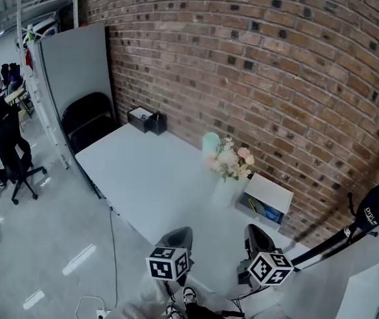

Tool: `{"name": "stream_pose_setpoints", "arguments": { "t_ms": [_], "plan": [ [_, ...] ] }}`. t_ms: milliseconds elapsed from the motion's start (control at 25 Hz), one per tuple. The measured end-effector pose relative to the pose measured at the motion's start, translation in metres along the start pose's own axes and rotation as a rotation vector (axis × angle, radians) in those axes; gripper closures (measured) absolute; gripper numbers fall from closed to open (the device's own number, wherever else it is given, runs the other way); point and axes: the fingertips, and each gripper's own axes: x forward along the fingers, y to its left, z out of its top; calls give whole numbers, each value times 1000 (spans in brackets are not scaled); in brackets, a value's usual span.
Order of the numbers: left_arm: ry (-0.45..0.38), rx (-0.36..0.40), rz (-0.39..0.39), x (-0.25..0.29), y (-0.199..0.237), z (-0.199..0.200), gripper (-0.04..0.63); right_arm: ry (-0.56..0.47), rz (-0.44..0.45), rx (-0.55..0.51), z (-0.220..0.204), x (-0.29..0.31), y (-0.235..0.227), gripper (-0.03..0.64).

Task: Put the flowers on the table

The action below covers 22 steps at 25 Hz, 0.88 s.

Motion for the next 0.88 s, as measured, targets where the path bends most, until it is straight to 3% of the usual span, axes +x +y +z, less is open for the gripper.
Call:
{"name": "stream_pose_setpoints", "arguments": {
  "t_ms": [240,480,880],
  "plan": [
    [-24,-26,-1,-20,-14,-9,588,1,-56,-19,6,-30,-7,586],
    [-35,-9,-2,-32,-42,-7,588,11,-20,-44,8,-37,6,587],
    [-36,20,61,-31,-84,-13,588,88,23,-97,-4,-63,-9,588]
  ]
}}
